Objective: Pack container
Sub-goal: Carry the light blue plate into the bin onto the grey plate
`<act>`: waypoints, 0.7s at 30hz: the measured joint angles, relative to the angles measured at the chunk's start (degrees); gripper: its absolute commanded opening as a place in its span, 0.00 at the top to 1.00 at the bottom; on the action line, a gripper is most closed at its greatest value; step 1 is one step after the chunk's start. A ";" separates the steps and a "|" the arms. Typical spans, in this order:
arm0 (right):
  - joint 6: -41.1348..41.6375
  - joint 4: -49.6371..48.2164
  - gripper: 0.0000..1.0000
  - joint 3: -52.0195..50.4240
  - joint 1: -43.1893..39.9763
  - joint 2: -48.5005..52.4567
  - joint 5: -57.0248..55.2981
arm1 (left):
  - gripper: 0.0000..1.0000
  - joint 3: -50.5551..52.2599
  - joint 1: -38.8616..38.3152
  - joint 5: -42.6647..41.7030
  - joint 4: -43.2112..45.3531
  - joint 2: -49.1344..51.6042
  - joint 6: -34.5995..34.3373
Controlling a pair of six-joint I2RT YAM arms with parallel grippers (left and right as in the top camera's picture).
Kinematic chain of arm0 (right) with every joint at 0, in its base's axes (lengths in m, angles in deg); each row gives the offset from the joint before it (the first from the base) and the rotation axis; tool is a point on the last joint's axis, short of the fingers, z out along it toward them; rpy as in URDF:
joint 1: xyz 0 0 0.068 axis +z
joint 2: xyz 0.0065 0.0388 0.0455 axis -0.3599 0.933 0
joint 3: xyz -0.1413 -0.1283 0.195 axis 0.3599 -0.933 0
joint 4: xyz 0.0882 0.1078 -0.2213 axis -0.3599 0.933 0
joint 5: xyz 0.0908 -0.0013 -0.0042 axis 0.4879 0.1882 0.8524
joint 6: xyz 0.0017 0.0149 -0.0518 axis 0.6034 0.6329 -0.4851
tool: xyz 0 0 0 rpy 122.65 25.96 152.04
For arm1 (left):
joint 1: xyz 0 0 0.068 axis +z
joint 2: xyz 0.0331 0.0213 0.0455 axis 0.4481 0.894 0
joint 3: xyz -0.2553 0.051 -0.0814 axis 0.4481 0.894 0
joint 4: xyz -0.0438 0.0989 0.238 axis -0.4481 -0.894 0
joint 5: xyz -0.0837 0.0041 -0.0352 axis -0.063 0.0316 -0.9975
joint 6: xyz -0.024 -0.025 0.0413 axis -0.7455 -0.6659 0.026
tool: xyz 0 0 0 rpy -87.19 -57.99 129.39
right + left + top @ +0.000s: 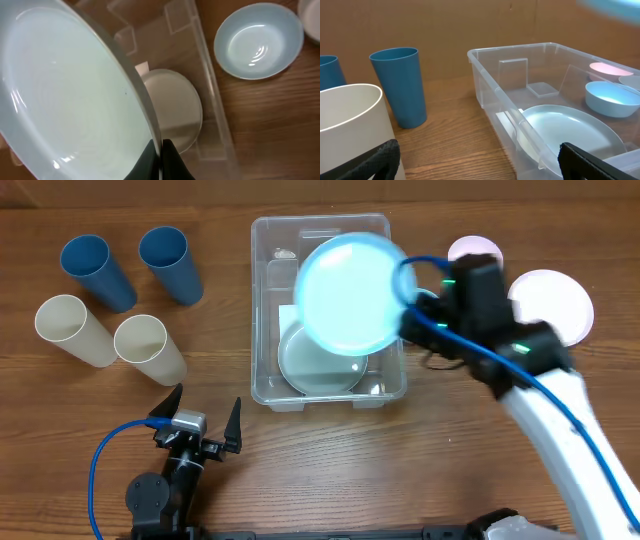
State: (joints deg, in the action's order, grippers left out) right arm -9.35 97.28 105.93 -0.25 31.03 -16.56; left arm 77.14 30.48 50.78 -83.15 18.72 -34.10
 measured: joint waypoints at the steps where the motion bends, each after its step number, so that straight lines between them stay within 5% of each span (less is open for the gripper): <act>1: 0.20 -1.14 0.96 0.00 1.66 2.40 -1.27 | 0.00 0.00 0.00 0.00 0.00 0.00 0.00; 14: 1.20 -0.57 0.95 -0.02 6.14 23.28 -5.16 | 0.00 0.00 0.00 0.00 0.00 0.00 0.00; 16: 1.20 -0.57 0.66 -0.02 7.21 23.87 -5.20 | 0.00 0.00 0.00 0.00 0.00 0.00 0.00; 17: 1.25 -0.57 0.59 -0.04 7.67 23.93 -5.22 | 0.00 0.00 0.00 0.00 0.00 0.00 0.00; 21: -1.09 -0.15 0.55 -0.04 8.17 23.93 -4.57 | 0.00 0.00 0.00 0.02 0.00 0.00 0.00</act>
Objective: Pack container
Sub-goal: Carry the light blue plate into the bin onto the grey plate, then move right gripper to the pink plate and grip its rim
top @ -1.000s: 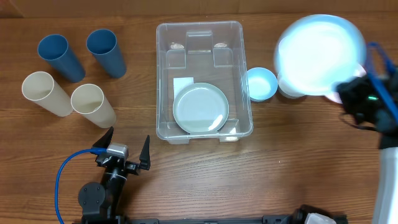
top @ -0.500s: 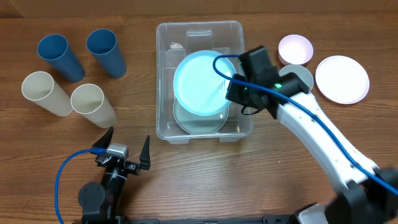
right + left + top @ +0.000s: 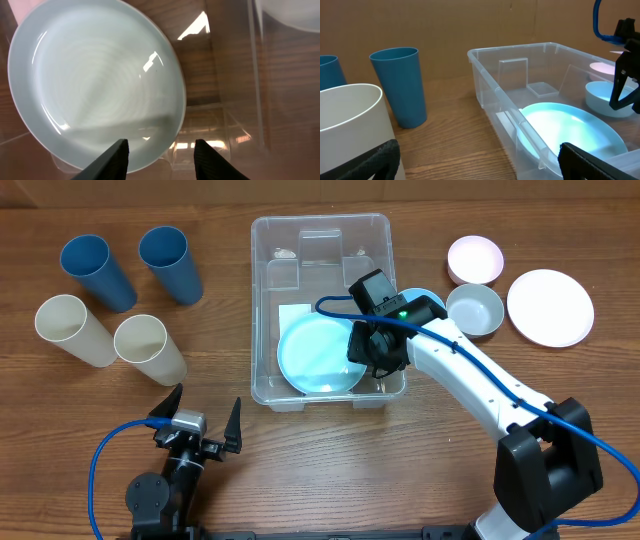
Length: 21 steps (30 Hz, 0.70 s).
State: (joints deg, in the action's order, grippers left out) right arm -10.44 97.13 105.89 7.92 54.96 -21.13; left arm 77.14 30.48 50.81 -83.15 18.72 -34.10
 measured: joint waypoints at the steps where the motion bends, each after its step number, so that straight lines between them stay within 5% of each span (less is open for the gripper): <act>1: -0.57 0.02 0.55 0.00 0.00 0.00 0.28 | 0.00 0.00 0.00 -0.02 -0.02 0.00 0.00; 7: -7.54 4.02 0.50 2.21 0.00 0.04 3.50 | 0.00 0.00 0.00 -0.02 0.00 0.00 0.00; 13: -10.82 19.34 0.44 27.65 -3.19 -0.74 -0.17 | 0.00 0.00 0.00 0.00 0.00 -0.02 0.00; 21: -9.20 22.95 0.36 33.51 -37.53 -0.15 -3.72 | 0.00 0.00 0.00 -0.02 0.00 0.00 0.00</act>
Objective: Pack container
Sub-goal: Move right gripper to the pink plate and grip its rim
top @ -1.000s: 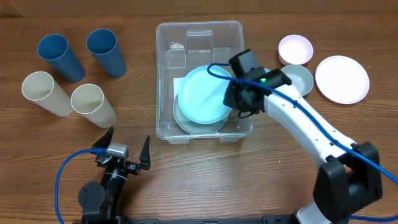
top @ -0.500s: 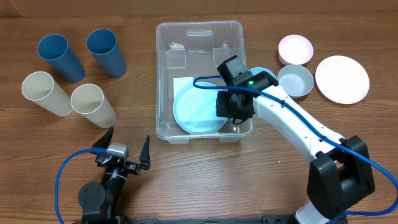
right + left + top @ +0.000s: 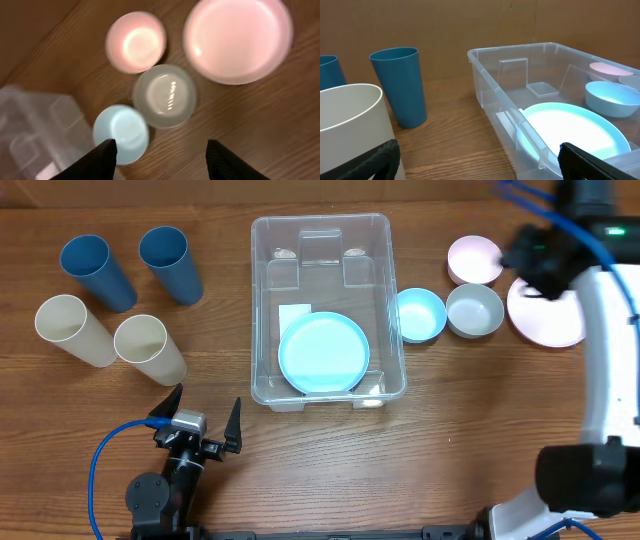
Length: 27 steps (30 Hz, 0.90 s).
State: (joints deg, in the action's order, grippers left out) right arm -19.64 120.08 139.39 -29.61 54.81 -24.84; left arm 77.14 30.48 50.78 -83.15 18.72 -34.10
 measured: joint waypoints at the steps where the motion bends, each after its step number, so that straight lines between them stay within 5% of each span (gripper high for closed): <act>1: 0.28 0.02 0.34 -0.20 -3.50 1.33 -0.04 | 0.00 0.00 0.00 0.02 0.00 0.00 0.00; 13: 3.69 -2.84 0.32 -1.07 -21.24 23.80 0.61 | 0.00 0.00 0.00 0.00 0.00 0.00 0.00; 27: 4.02 -13.64 0.43 -2.40 -20.11 30.56 1.25 | 0.00 0.00 0.00 0.00 0.00 0.00 0.00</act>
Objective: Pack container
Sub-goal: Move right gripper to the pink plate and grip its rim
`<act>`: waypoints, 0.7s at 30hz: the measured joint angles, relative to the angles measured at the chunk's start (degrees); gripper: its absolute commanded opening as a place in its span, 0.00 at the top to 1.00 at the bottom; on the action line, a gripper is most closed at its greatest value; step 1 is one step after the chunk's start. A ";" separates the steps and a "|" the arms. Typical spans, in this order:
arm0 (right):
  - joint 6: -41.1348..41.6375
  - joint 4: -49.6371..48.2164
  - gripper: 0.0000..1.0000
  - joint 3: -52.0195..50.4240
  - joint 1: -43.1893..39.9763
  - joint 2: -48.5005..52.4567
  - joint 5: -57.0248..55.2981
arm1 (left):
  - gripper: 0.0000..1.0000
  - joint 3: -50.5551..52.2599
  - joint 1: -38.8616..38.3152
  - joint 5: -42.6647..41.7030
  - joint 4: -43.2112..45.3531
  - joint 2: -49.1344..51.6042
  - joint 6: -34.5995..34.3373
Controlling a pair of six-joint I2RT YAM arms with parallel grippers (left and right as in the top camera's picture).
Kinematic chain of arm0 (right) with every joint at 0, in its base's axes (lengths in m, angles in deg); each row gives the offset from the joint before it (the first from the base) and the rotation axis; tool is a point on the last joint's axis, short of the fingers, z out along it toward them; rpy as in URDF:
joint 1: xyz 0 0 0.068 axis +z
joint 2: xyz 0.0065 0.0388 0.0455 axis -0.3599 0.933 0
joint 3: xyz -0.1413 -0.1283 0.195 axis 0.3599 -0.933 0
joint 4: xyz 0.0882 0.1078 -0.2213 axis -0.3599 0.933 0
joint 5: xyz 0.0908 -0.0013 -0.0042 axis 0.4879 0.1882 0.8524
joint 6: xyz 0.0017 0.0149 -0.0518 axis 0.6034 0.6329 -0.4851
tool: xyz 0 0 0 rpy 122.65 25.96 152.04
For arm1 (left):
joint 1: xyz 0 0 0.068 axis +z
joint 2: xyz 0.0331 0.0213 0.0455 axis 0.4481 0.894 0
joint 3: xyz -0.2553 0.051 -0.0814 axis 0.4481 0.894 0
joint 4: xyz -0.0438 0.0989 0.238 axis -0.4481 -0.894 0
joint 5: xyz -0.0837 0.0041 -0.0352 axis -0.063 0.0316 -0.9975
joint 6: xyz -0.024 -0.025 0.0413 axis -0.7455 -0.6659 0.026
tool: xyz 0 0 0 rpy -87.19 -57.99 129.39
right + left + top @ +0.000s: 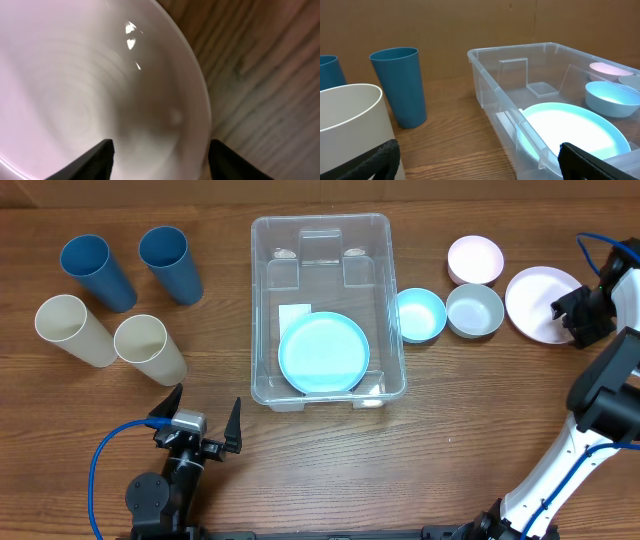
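Observation:
The clear plastic container (pixel 264 320) stands mid-table with a light blue plate (pixel 324 353) lying in its near half. Right of it sit a blue bowl (pixel 420 314), a grey bowl (pixel 474 309), a pink bowl (pixel 475 259) and a pink plate (pixel 540 302). My right gripper (pixel 580 315) is open, low over the pink plate's right rim (pixel 200 95), its fingers either side of that edge. My left gripper (pixel 204 426) rests open near the front edge, empty; its view shows the container (pixel 485 85) and blue plate (pixel 580 125).
Two blue cups (pixel 172 262) and two cream cups (pixel 150 348) stand at the left. A white label lies on the container floor (pixel 294 314). The left wrist view shows a blue cup (pixel 400 85) and a cream cup (pixel 350 125) close by.
My right gripper was high above the bowls and pink plate; now it is down at the pink plate's right rim, still open. The left arm has not moved.
My right gripper held the light blue plate tilted above the container. Then the plate lay in the container on another plate, with the gripper open beside it. The gripper then stood high over the bowls at the right, and now at the pink plate.

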State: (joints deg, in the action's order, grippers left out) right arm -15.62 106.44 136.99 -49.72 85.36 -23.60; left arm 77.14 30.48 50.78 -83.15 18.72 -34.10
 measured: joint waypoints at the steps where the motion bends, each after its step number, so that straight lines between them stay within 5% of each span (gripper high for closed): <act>1: 0.00 -0.96 0.43 -1.36 0.17 0.00 0.00 | 0.00 0.00 0.00 0.00 0.00 0.00 0.00; 3: 0.04 -2.32 0.48 -3.89 0.22 0.00 0.07 | 0.00 0.00 0.00 0.00 0.00 0.00 -0.02; 9: 0.13 -5.07 0.91 -7.85 0.00 -2.10 -0.13 | 0.00 0.00 0.00 0.00 0.00 0.00 0.00; 11: 0.22 -4.68 0.96 -8.02 -0.26 -2.25 -0.20 | 0.00 0.00 0.00 0.00 -0.02 0.00 0.00; 21: 0.59 6.47 0.96 -2.58 -3.67 -1.84 2.54 | 0.00 0.00 0.00 0.02 0.00 0.00 0.00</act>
State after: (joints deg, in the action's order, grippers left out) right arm -15.03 112.91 134.41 -53.39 83.53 -21.06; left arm 77.14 30.48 50.81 -83.15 18.72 -34.10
